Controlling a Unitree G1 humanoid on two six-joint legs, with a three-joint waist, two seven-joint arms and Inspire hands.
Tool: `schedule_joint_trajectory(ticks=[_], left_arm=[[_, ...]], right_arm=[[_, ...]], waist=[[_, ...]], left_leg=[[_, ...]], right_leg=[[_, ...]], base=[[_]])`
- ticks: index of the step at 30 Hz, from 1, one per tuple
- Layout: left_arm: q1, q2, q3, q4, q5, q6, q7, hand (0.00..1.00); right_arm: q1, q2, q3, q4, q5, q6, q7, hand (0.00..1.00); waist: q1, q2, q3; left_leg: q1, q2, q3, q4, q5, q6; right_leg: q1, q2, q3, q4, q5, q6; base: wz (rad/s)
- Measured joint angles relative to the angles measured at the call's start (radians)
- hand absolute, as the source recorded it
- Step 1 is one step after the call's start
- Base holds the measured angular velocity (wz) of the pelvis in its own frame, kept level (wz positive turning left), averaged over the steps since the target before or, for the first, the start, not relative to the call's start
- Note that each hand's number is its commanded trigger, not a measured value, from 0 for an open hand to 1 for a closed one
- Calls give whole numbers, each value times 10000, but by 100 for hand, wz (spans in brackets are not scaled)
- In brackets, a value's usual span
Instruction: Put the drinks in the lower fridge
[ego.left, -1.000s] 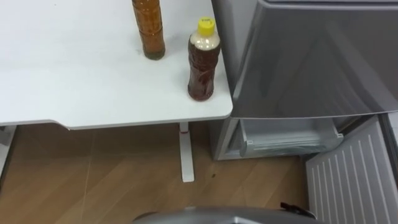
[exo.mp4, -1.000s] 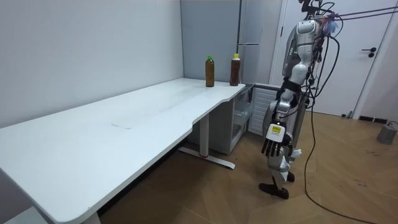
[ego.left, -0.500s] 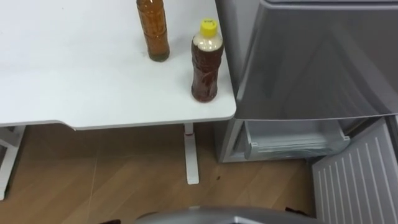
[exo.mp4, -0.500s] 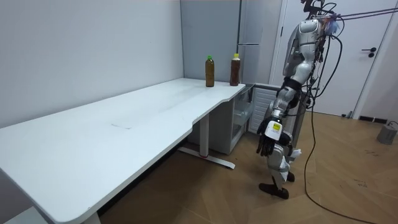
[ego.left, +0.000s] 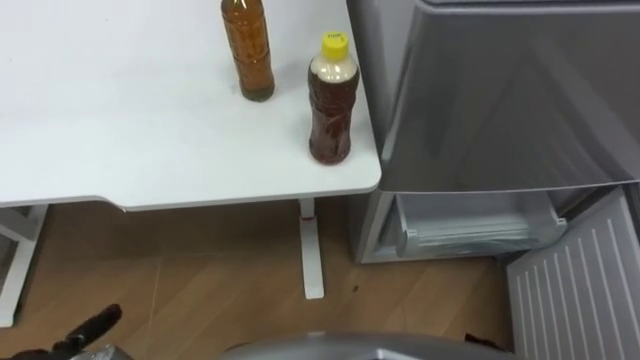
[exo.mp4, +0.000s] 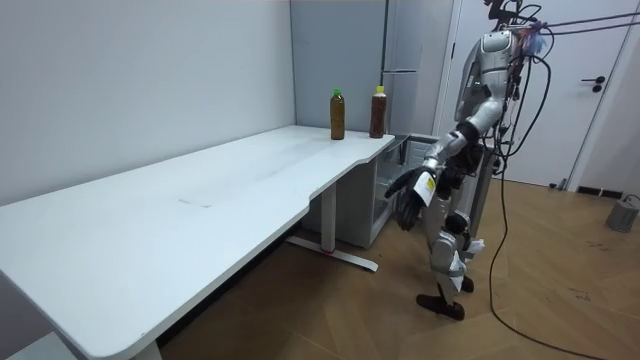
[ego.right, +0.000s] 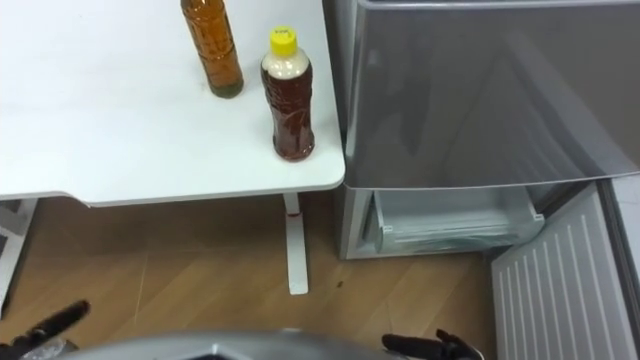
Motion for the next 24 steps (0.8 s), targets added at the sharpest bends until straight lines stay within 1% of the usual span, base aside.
schedule_joint_trajectory(ticks=[1, 2, 3, 5, 6, 7, 8, 9, 10, 11, 12, 13, 14, 15, 17, 19, 21, 22, 23, 24], left_arm=[[6, 0, 3, -428, 11, -143, 186, 0], [3, 8, 24, -826, -1, -281, 353, 0], [4, 12, 25, -1071, -4, -309, 469, 0], [-8, 76, 51, -2367, 13, -410, 828, 0], [-25, 103, 72, -2663, 20, -535, 846, 0], [-93, 200, 115, -3099, 38, -707, 858, 0], [-185, 373, 145, -3518, 167, -755, 863, 0], [-245, 426, 206, -3754, 333, -771, 860, 0], [-334, 546, 285, -4303, 652, -840, 905, 0], [-343, 646, 279, -5129, 933, -929, 939, 0], [-369, 696, 276, -5456, 1070, -984, 919, 0], [-461, 785, 284, -6004, 1455, -1072, 817, 0], [-465, 808, 282, -6574, 1759, -1092, 653, 0], [-454, 799, 267, -6872, 1806, -1093, 543, 0], [-461, 790, 177, -7731, 1887, -1093, 59, 0], [-515, 790, 167, -8230, 1878, -1092, -247, 0], [-661, 790, 158, -8604, 1861, -1093, -545, 0], [-749, 790, 143, -8771, 1826, -1093, -813, 0], [-791, 789, 46, -9009, 1740, -1092, -1043, 0], [-791, 789, -23, -9142, 1743, -1092, -1157, 0]], right_arm=[[16, 0, -36, 6, -150, -56, 1, 0], [29, 0, -141, 12, -298, -109, 8, 0], [37, -3, -194, 23, -321, -118, -2, 0], [63, -27, -224, 38, -363, -159, -5, 0], [63, -26, -270, 59, -367, -197, 6, 0], [81, -26, -391, 60, -402, -249, 17, 0], [100, -24, -490, 86, -538, -322, 22, 0], [111, -22, -541, 118, -600, -370, 26, 0], [148, -23, -582, 153, -666, -458, 6, 0], [166, -27, -583, 153, -789, -483, 4, 0], [163, -28, -582, 154, -839, -494, 8, 0], [166, -37, -608, 170, -937, -529, 16, 0], [177, -50, -623, 169, -1028, -551, 29, 0], [174, -51, -626, 157, -1056, -557, 39, 0], [128, -70, -647, 151, -1049, -558, 121, 0], [128, -71, -687, 157, -1045, -561, 165, 0], [93, -73, -697, 169, -1035, -565, 218, 0], [35, -76, -680, 239, -1004, -592, 249, 0], [-22, -66, -678, 340, -958, -647, 277, 0], [-53, -66, -677, 389, -928, -649, 310, 0]], waist=[[22, 20, -29], [6, 32, -32], [14, 48, -45], [29, 9, -37], [33, 6, -35], [34, 17, -40], [44, 38, -38], [53, 35, -36], [97, 42, -34], [94, 25, -23], [99, 18, -14], [76, 22, -7], [-16, 8, 13], [-25, 16, 20], [-73, 111, 10], [-137, 131, 19], [-173, 151, 57], [-194, 95, 110], [-208, 113, 112], [-226, 64, 141]], left_leg=[[19, -1, -19, -18, 0, 0], [66, -6, -55, -30, 0, 0], [87, -19, -122, -32, 0, 1], [93, -28, -270, -40, -5, 6], [94, -27, -280, -41, -5, 6], [111, -28, -303, -42, -5, 6], [123, -28, -317, -42, -5, 6], [127, -28, -324, -43, -5, 6], [113, -45, -444, -38, -6, 7], [68, -51, -488, -33, -6, 8], [38, -52, -500, -29, -6, 8], [-20, -59, -541, 11, -6, 9], [-24, -60, -541, 28, -6, 9], [-25, -57, -530, 37, -7, 10], [-44, -47, -536, 43, -10, 12], [-46, -41, -559, 59, -10, 10], [-46, -45, -605, 78, -10, 10], [-52, -47, -609, 71, -10, 10], [-56, -51, -609, 55, -10, 10], [-64, -52, -608, 54, -10, 10]], right_leg=[[6, 3, 3, -1, 0, 0], [7, 8, 19, -1, 0, -1], [-2, 9, 18, -3, 0, -1], [5, 24, 2, 3, 0, -1], [5, 27, 3, 5, 0, -1], [18, 31, 14, 6, 0, -1], [17, 40, 42, 5, 3, -5], [13, 47, 74, 3, 3, -5], [19, 58, 75, 3, 4, -7], [13, 67, 83, 4, 11, -19], [-5, 69, 82, 2, 15, -24], [-21, 65, 33, -3, 16, -26], [-6, 61, -7, -4, 16, -25], [-4, 62, -9, -3, 16, -25], [-12, 69, -28, -6, 16, -25], [-3, 77, -27, -13, 16, -26], [8, 77, -26, -13, 16, -26], [-6, 80, 47, -9, 16, -26], [-22, 82, 95, -10, 16, -26], [-29, 80, 92, -10, 16, -25]], base=[[0], [0], [0], [0], [0], [-4], [-6], [-5], [-4], [0], [0], [9], [9], [5], [0], [0], [0], [0], [-3], [0]])
